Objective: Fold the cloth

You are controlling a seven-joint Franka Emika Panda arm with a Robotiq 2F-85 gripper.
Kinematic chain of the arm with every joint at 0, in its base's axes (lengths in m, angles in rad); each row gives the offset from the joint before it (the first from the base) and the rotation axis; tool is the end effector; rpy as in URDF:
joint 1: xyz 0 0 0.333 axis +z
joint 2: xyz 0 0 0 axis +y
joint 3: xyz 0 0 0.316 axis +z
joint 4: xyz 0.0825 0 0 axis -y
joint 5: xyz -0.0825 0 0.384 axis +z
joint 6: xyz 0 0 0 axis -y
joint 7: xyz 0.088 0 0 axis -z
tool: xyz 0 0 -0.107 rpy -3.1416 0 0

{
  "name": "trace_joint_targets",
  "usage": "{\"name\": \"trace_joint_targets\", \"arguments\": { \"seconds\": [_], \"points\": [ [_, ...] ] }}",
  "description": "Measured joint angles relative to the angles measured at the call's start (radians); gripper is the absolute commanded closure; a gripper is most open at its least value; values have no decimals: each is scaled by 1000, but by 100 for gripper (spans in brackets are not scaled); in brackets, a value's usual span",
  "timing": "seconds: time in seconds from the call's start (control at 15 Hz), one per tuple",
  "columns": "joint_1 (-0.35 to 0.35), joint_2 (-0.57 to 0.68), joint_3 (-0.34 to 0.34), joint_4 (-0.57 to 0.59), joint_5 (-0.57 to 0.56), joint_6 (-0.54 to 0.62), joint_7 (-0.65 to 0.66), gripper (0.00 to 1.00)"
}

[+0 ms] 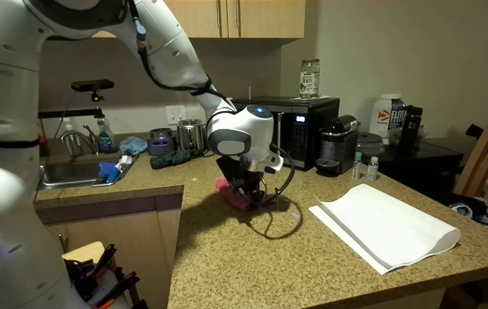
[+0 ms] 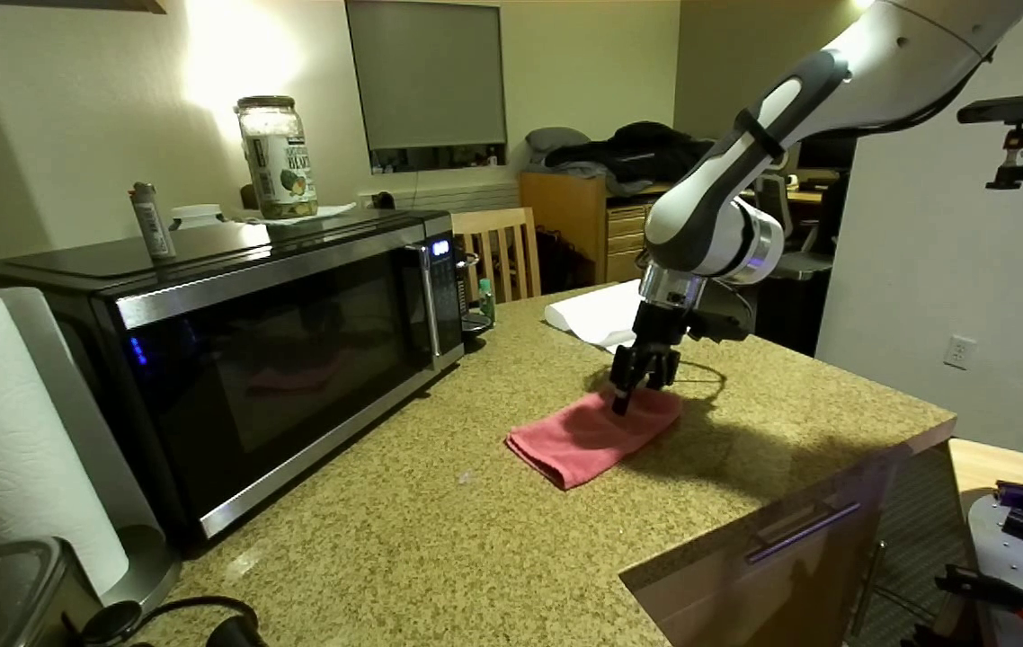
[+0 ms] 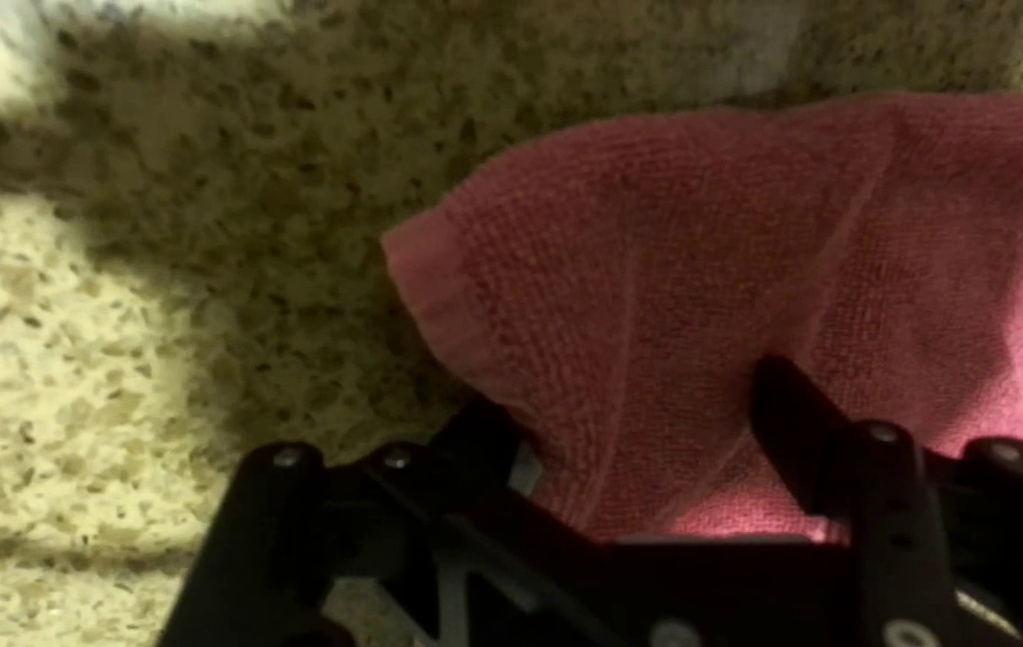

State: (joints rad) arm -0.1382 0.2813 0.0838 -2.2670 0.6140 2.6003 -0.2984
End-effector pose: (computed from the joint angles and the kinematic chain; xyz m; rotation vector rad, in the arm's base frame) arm 0.5391 -0.0406 0.2373 -2.7742 0.3957 -0.1499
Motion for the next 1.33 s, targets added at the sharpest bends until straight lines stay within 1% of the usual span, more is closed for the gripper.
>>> {"name": "trace_joint_targets", "arguments": {
  "seconds": [0.33, 0.47, 0.6, 0.67, 0.73, 0.87, 1.0, 1.13, 1.33],
  "points": [
    [0, 10, 4, 17, 0, -24, 0, 91],
    [1, 10, 7, 27, 0, -42, 0, 99],
    [3, 10, 9, 35, 0, -55, 0, 99],
    [5, 10, 8, 36, 0, -56, 0, 95],
    [8, 10, 6, 36, -7, -56, 4, 95],
    [25, 8, -7, 38, -61, -56, 57, 95],
    [53, 2, -30, 39, -161, -56, 158, 95],
    [89, -4, -63, 40, -287, -59, 286, 95],
    [142, -14, -118, 49, -484, -115, 468, 95]
  ]
}}
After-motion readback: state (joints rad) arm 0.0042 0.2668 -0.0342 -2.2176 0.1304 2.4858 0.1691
